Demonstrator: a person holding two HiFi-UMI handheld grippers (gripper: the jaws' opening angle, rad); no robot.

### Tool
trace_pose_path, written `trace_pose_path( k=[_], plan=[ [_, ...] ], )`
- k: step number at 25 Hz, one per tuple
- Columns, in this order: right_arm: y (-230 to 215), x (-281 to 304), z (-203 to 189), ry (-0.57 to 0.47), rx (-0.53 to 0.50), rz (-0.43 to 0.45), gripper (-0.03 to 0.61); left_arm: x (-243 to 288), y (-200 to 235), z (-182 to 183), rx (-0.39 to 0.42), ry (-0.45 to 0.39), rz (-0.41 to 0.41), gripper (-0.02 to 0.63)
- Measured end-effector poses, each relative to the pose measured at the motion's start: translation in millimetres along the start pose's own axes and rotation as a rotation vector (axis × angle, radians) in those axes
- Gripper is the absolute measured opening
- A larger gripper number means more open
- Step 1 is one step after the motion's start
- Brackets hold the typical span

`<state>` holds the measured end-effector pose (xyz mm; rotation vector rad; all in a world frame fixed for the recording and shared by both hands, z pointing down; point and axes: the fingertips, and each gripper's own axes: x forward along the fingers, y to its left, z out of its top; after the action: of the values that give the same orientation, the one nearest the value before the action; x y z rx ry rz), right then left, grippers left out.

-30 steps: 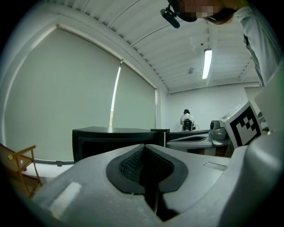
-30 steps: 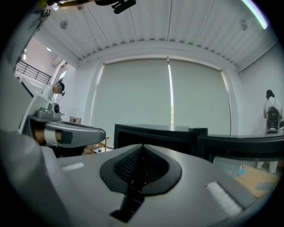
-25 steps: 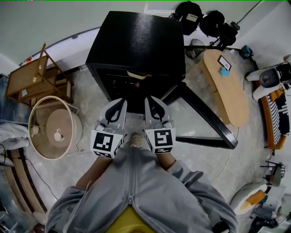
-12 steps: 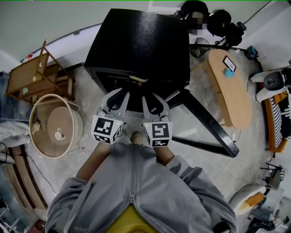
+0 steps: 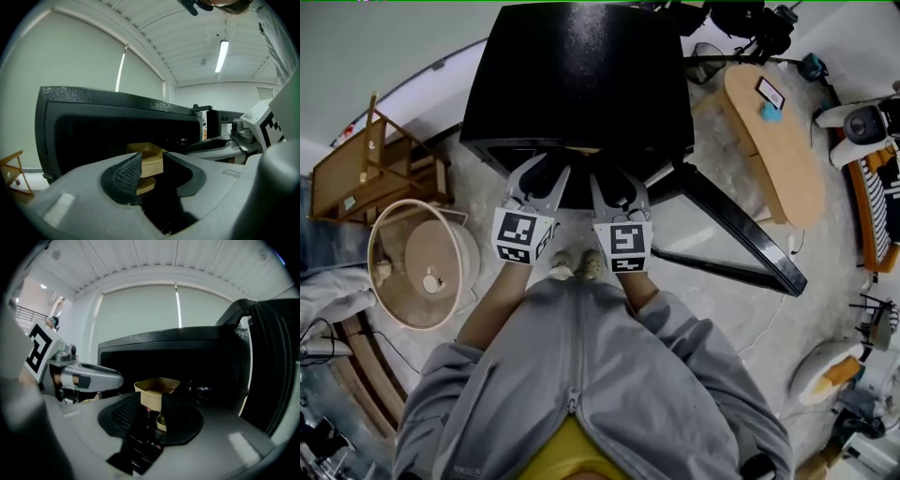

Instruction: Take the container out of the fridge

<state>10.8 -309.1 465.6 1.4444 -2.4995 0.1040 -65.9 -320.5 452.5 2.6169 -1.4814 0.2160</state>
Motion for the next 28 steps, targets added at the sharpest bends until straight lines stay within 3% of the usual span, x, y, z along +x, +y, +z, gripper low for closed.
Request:
trace_pose_path(
  k=[7,14,21,28],
  plan=[
    [-6.4,15.2,-19.1,0.033,0.011,-0.013,0.17,21.7,14.2,-25.5,-0.007,0.046,-0.024,0.163],
    [-10.3,30.0,-28.2,0.047,0.032,-0.009,0.216,40.7,22.4,-43.8,0.002,0.095,-0.046,0.247],
    [-12.6,43.8,-38.0,0.073,0.048,0.006,0.238,52.8,27.3,-44.8,0.026,0.1,-0.063,0.267],
    [-14.5,58.0,-37.8,0.078,0.047,0.032,0.238,63.6,19.9,-39.9,0.066,0.1,-0.131,0.267]
  ],
)
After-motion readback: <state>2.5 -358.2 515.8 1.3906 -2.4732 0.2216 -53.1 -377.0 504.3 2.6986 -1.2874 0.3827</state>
